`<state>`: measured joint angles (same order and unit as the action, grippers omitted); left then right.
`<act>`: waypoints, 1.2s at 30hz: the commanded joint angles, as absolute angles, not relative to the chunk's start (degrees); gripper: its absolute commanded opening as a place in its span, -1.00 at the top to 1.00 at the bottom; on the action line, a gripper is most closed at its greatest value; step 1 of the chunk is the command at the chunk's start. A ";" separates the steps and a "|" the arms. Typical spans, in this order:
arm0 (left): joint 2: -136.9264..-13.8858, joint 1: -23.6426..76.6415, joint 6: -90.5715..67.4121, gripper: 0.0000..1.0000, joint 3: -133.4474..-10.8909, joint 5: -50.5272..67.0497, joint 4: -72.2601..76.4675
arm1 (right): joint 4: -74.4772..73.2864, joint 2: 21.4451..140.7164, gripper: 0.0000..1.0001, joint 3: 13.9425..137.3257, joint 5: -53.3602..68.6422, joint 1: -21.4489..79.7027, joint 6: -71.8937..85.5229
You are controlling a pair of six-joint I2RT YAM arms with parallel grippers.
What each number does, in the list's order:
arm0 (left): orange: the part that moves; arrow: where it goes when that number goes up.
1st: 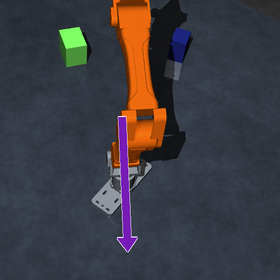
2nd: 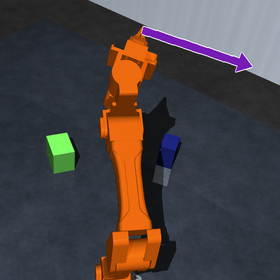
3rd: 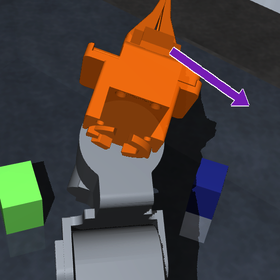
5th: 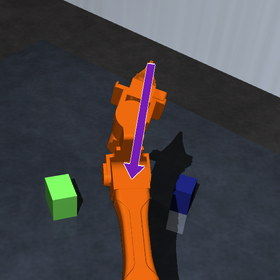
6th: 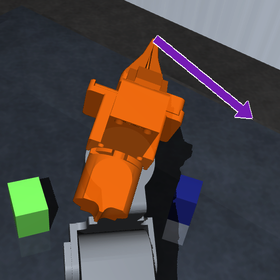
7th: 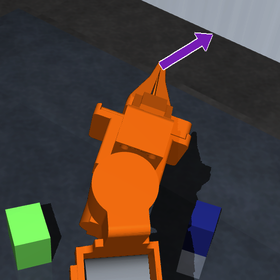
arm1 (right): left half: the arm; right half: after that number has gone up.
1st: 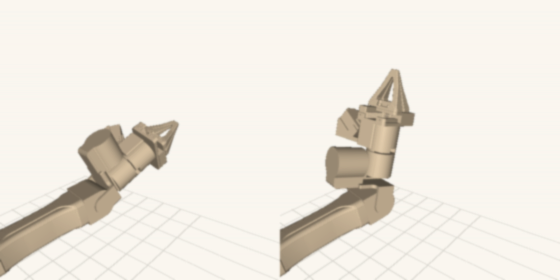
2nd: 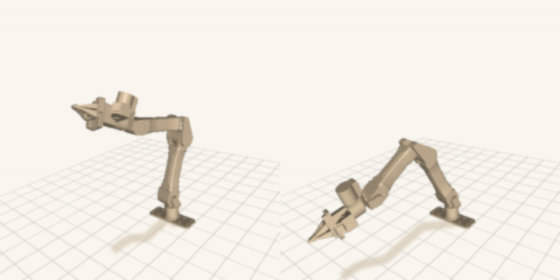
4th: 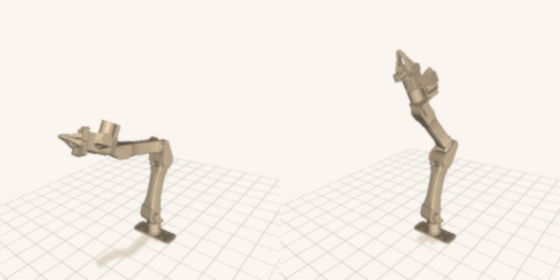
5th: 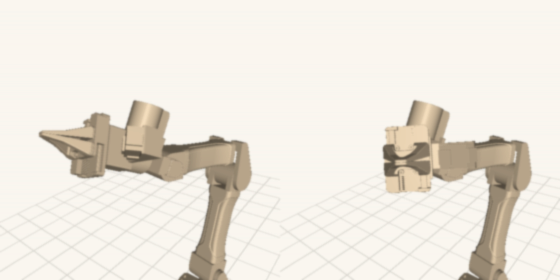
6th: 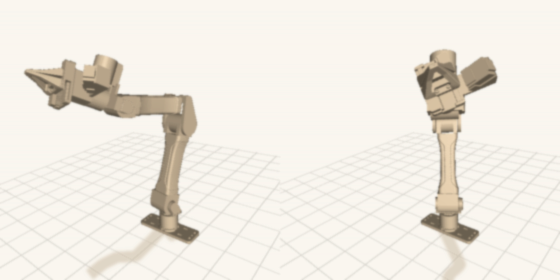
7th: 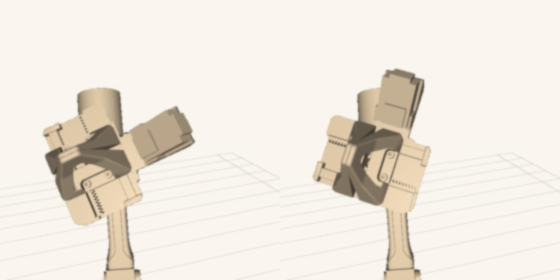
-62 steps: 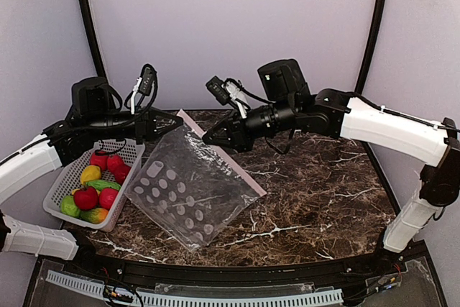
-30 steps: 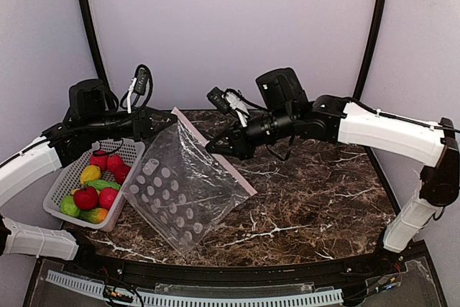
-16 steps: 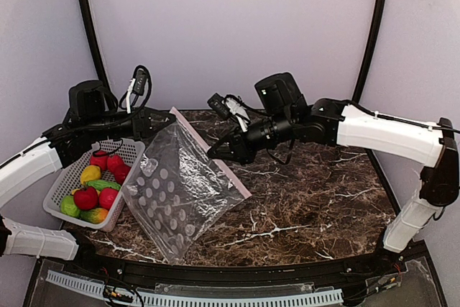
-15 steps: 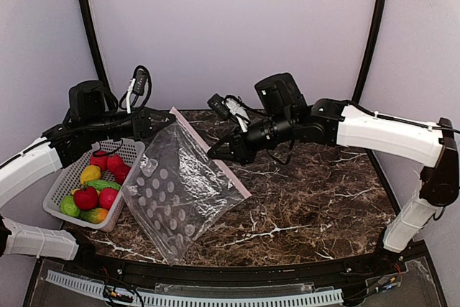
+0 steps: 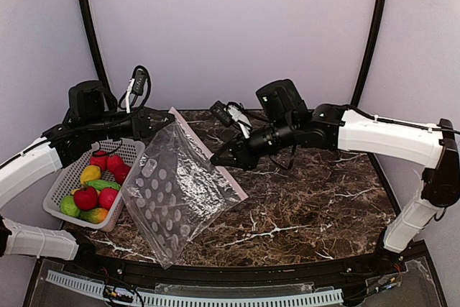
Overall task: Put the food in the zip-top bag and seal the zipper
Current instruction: Unzip the zipper from the zipper food storage bag.
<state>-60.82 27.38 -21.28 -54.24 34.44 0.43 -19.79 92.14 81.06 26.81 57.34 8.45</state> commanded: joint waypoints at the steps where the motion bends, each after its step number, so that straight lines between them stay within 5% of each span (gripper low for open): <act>1: -59.15 25.72 -21.62 0.99 -53.70 31.64 3.60 | -23.48 90.45 1.00 78.89 28.59 57.39 9.22; 36: -57.51 22.84 -21.97 0.99 -52.32 32.05 3.62 | -25.01 88.53 1.00 74.19 28.68 57.39 11.07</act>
<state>-59.40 24.51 -21.69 -52.90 34.48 0.40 -19.77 89.82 75.90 27.22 57.34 10.61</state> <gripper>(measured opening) 0.010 0.068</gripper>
